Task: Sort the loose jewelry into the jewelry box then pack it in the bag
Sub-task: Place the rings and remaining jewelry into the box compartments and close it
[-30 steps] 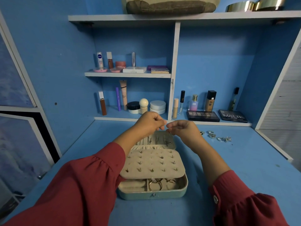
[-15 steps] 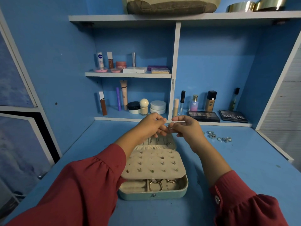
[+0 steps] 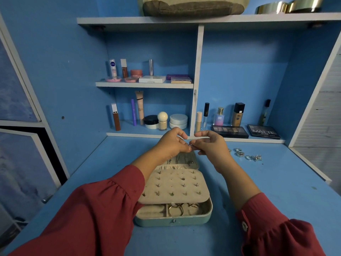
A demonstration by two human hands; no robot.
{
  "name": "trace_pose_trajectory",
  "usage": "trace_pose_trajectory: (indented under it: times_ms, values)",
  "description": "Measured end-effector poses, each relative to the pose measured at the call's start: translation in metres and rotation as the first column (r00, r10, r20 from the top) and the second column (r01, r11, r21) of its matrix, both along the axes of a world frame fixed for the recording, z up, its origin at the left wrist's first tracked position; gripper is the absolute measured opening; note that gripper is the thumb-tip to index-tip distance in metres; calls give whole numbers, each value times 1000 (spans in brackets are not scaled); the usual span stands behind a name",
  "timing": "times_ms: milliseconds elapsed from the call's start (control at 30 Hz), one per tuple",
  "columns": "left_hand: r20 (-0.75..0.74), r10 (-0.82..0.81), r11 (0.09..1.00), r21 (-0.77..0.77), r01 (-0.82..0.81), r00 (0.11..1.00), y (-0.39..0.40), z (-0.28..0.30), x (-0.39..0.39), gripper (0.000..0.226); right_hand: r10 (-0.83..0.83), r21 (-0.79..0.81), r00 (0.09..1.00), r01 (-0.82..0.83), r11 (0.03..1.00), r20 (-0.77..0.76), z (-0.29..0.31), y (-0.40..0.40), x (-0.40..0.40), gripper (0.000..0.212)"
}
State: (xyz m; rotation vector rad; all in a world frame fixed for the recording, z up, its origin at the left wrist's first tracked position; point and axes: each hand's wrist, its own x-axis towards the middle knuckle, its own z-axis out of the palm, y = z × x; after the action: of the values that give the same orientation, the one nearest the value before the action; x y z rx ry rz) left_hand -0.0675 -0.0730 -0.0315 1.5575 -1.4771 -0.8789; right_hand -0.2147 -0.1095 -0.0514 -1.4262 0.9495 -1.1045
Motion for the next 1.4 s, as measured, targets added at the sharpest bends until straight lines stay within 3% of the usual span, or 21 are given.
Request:
trace_pose_trajectory:
  times_ms: [267, 400, 500, 600, 700, 833, 967, 1133, 1300, 1400]
  values:
    - [-20, 52, 997, -53, -53, 998, -7, -6, 5, 31, 102, 8, 993, -102, 995, 54, 5, 5, -1, 33]
    - [51, 57, 997, -54, -55, 997, -10, -3, 12, 29, 23, -51, 999, -26, 998, -49, 2, 2, -1, 23]
    - [205, 21, 998, -67, -7, 979, -10, 0, 13, 22, -48, -158, 980, 18, 987, -193, -6, -2, 0, 16]
    - [392, -61, 995, -50, 87, 918, -12, 1, 11, 16, -127, -297, 891, -9, 955, -436, -11, -3, 4, 20]
    - [599, -94, 994, 6, 113, 796, -17, -1, 8, 16, -202, -420, 760, -102, 902, -618, -14, -1, 8, 22]
    - [739, -84, 996, 36, 85, 668, -20, -5, 5, 22, -251, -477, 675, -170, 862, -694, -19, -4, 11, 25]
    - [795, -71, 997, 29, 78, 603, -20, -11, 3, 21, -310, -539, 614, -227, 811, -726, -25, -10, 15, 29]
    - [798, -55, 998, 22, 62, 601, -23, -19, 7, 24, -393, -547, 431, -326, 771, -812, -25, -13, 17, 33]
    - [784, -80, 997, 49, 68, 616, -21, -16, 7, 23, -463, -577, 371, -308, 756, -805, -26, -11, 15, 32]
    - [764, -54, 998, 29, 50, 643, -20, -14, 11, 28, -456, -571, 379, -284, 770, -805, -26, -11, 13, 32]
